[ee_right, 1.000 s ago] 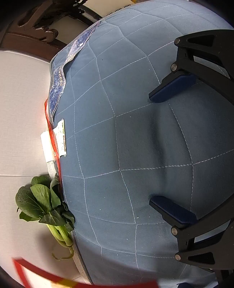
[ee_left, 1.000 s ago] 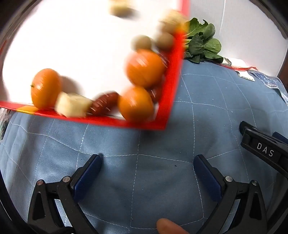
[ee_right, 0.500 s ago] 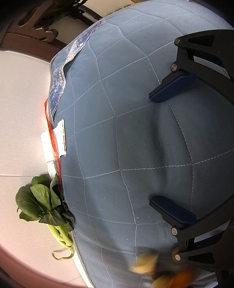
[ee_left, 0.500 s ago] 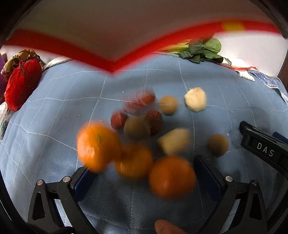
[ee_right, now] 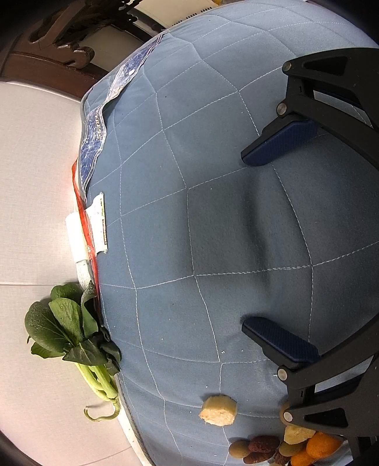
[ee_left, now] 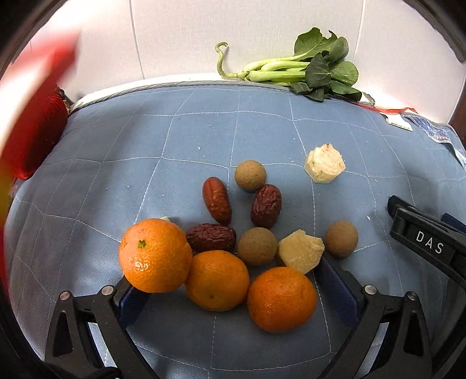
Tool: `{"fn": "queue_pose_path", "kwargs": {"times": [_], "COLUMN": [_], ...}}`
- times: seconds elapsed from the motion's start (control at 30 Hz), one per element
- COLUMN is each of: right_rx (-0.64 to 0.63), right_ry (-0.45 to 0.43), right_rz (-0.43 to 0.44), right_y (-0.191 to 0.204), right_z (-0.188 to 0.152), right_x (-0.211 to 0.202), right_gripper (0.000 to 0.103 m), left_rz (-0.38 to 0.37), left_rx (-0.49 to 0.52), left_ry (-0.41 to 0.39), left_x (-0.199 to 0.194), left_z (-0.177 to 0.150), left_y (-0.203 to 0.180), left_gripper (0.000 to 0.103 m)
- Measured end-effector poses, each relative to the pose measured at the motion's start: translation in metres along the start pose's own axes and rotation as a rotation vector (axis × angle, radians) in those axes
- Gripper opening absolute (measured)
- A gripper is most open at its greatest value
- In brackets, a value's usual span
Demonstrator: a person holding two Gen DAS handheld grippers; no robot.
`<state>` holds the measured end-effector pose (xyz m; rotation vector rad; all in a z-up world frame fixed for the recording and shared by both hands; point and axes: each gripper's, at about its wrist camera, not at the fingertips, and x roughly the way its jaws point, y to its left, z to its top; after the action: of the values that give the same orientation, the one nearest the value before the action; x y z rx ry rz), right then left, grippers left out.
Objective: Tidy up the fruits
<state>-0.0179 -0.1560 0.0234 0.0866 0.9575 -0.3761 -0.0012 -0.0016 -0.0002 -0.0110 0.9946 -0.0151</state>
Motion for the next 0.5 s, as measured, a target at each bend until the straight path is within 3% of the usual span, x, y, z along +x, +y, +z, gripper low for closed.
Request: {"fn": "queue_pose_path", "kwargs": {"times": [0.5], "right_rx": [0.000], "right_ry": [-0.002], "right_rz": [0.001], "right_y": [-0.0023], "right_z": [-0.0023], "right_x": [0.0010], "right_gripper": [0.103], "left_rz": [0.001], "left_rx": [-0.001], "left_ry": [0.000], "left_x": [-0.0008], "left_z": [-0.0009], "left_y": [-0.0005], "left_gripper": [0.102]}}
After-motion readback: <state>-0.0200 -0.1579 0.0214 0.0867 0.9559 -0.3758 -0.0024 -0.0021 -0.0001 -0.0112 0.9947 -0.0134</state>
